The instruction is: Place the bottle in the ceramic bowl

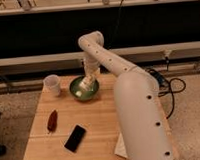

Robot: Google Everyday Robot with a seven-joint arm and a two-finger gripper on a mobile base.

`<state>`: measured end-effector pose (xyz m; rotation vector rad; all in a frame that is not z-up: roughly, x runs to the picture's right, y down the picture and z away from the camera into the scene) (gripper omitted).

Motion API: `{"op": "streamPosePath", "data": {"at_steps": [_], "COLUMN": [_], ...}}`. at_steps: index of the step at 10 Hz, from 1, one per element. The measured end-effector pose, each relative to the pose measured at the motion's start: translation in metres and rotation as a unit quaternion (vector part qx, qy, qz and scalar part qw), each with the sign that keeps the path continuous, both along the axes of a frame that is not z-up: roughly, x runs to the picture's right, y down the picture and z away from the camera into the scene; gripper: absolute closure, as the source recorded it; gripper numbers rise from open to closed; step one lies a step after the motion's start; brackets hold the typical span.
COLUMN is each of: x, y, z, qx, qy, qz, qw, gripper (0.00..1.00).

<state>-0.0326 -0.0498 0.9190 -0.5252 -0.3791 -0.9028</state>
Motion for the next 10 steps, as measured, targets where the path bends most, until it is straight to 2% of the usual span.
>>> {"op": "streamPosePath", "data": {"at_steps": [4,5,9,10], "x": [-0.006,-0.009,-0.014,-0.010], "y": [0.001,0.001,-0.001,-0.002], "z": [0.010,0.012,0.011,0.009], "qx": [0.018,0.021,0.028,0.024], "qy": [-0.017,-0.021,-0.037,-0.033], "qz": [0.028,0.031,0.035,0.031], "qw": [0.9993,0.9991,0.9983,0.9987], "gripper": [0.24,0.20,0.20,0.20]}}
